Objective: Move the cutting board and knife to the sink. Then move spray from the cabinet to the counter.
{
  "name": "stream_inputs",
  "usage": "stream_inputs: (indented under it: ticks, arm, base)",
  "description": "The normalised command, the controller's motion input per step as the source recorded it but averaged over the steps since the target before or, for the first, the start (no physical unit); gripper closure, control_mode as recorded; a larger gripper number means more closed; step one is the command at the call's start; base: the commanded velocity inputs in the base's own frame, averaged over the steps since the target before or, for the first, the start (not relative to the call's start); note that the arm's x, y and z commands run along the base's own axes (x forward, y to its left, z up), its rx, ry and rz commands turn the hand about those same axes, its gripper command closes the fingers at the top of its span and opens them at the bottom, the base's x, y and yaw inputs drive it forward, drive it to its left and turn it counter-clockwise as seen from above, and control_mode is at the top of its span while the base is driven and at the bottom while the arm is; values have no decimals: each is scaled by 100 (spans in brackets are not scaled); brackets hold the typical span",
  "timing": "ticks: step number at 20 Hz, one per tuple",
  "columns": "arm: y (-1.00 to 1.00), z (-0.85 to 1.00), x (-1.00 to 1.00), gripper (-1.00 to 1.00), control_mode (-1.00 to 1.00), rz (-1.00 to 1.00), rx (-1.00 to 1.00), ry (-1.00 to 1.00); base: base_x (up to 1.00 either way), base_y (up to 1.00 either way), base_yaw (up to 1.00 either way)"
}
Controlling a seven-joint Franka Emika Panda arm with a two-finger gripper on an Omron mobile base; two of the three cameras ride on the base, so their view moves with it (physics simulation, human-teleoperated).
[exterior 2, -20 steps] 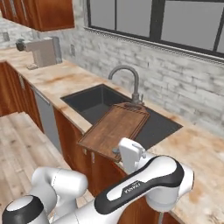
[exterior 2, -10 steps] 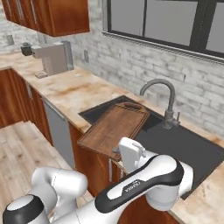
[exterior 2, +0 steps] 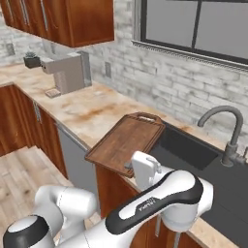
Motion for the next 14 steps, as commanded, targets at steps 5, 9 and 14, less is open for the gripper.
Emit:
stream_inputs:
  ticks: [5,9,14]
  arm:
    - [0,0,0,100,100,0,0,0]
    - [0,0,0,100,100,0,0,0]
    - [0,0,0,100,100,0,0,0]
  base:
    - [60,42,-19]
    - [53,36,-36]
    - [45,32,-48]
